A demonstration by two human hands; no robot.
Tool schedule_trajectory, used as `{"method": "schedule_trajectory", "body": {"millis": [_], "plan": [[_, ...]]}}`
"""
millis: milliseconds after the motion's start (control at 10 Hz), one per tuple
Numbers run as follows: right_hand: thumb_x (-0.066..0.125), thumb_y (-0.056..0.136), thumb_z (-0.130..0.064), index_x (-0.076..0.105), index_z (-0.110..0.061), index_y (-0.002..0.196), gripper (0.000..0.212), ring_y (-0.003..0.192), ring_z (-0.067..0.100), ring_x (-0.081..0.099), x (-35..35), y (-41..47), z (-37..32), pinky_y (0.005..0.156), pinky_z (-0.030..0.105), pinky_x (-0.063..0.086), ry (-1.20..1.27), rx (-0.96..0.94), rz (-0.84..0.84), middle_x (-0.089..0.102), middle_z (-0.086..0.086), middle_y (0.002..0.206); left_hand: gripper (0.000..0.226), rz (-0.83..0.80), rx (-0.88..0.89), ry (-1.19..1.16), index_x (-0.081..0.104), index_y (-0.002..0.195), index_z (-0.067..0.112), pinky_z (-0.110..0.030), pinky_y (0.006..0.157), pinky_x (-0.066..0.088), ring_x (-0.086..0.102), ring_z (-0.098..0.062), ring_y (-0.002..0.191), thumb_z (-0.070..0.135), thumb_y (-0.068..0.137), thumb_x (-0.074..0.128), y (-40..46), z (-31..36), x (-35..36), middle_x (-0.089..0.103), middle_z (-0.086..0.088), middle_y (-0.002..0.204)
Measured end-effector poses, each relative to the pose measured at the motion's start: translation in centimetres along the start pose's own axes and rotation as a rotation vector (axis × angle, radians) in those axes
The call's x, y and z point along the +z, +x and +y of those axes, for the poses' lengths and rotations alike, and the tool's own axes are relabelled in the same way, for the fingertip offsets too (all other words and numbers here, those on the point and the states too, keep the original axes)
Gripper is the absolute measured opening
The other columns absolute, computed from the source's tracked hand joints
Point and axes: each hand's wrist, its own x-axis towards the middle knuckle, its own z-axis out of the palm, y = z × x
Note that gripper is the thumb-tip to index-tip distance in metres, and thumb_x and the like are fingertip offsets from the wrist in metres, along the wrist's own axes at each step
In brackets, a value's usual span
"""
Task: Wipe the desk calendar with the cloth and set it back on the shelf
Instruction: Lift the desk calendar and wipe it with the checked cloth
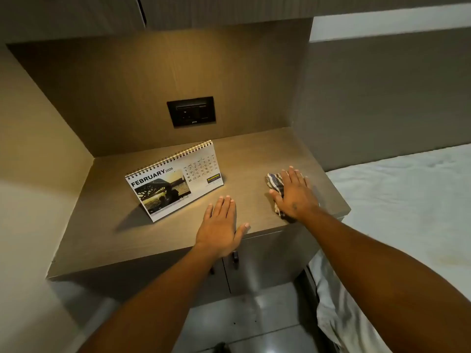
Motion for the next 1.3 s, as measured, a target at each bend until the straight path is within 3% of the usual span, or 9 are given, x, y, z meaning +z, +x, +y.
{"method": "schedule_trajectory", "body": {"millis": [200,400,600,700,800,1000,1100,1200,1300], "plan": [[0.023,0.095,-0.056,0.016,-0.023,0.153,0.067,0.149,0.032,0.008,2.1,-0.1,0.1,0.118,0.052,0.002,-0.074,-0.002,-0.049,0.015,0.012,0.163,0.088,0.012,-0.003,0.026,0.004,0.161,0.011,-0.047,0.126,-0.001,-0.007,-0.024,0.157,0.070,0.096,0.008,0.2,0.0,0.4,0.000,-0.009,0.171],[0.046,0.094,-0.021,0.036,-0.021,0.148,0.055,0.147,0.036,0.017,2.4,0.5,-0.4,0.117,0.052,0.003,0.042,0.079,0.016,0.030,0.011,0.159,0.084,-0.006,-0.013,0.038,0.001,0.161,0.013,-0.047,0.126,-0.003,-0.009,-0.024,0.156,0.068,0.098,0.008,0.3,-0.2,0.6,-0.003,-0.008,0.171],[0.050,0.093,-0.001,0.046,-0.018,0.141,0.050,0.144,0.045,0.020,2.6,0.7,-1.0,0.113,0.059,0.023,0.186,0.218,0.067,0.038,0.014,0.154,0.085,-0.043,0.007,0.015,-0.003,0.160,0.013,-0.044,0.123,-0.010,-0.015,-0.024,0.155,0.069,0.097,0.007,0.5,-0.4,0.4,-0.008,-0.008,0.170],[0.053,0.091,-0.002,0.052,-0.017,0.137,0.048,0.127,0.044,0.045,2.6,0.1,-2.0,0.103,0.055,0.042,0.324,0.244,0.188,0.055,0.019,0.135,0.085,-0.056,0.003,-0.004,-0.008,0.159,0.012,-0.043,0.122,-0.012,-0.020,-0.024,0.154,0.067,0.098,0.010,0.3,-1.0,-0.1,-0.014,-0.011,0.169],[0.051,0.093,-0.003,0.060,-0.018,0.131,0.042,0.098,0.025,0.062,2.5,-0.9,-5.7,0.085,0.029,0.049,0.589,0.224,0.347,0.067,0.012,0.119,0.082,0.022,0.013,-0.001,-0.012,0.159,0.013,-0.047,0.126,-0.008,-0.022,-0.023,0.153,0.063,0.099,0.013,0.1,-2.2,-2.2,-0.016,-0.011,0.169],[0.050,0.097,-0.014,0.060,-0.023,0.131,0.037,0.090,0.006,0.059,2.0,-1.2,-16.5,0.071,0.014,0.045,1.043,0.328,0.435,0.069,0.001,0.115,0.077,0.407,0.140,0.139,0.002,0.160,0.008,-0.049,0.126,-0.002,-0.011,-0.026,0.156,0.051,0.104,0.030,0.5,-6.6,-11.0,-0.003,-0.013,0.170],[0.047,0.099,-0.018,0.058,-0.025,0.133,0.036,0.093,0.009,0.062,1.8,-0.3,-20.8,0.066,0.016,0.050,1.196,0.386,0.433,0.068,0.000,0.115,0.079,0.432,0.095,0.218,0.009,0.159,0.006,-0.050,0.126,0.000,-0.005,-0.029,0.157,0.053,0.101,0.033,2.1,-9.9,-15.9,0.004,-0.016,0.170],[0.043,0.101,-0.019,0.051,-0.025,0.139,0.039,0.099,0.013,0.061,1.8,0.9,-23.8,0.065,0.018,0.051,1.316,0.456,0.399,0.065,0.002,0.121,0.084,0.246,0.003,0.247,0.004,0.160,0.008,-0.050,0.126,-0.003,-0.009,-0.027,0.156,0.061,0.100,0.030,3.3,-14.0,-18.2,-0.001,-0.014,0.170],[0.042,0.102,-0.018,0.046,-0.024,0.144,0.042,0.098,0.010,0.057,2.2,2.1,-25.4,0.051,0.006,0.042,1.326,0.494,0.418,0.063,0.004,0.128,0.080,0.044,0.011,0.290,0.004,0.161,0.013,-0.048,0.126,-0.004,-0.008,-0.025,0.156,0.062,0.101,0.027,4.0,-16.7,-18.1,-0.001,-0.011,0.171]]}}
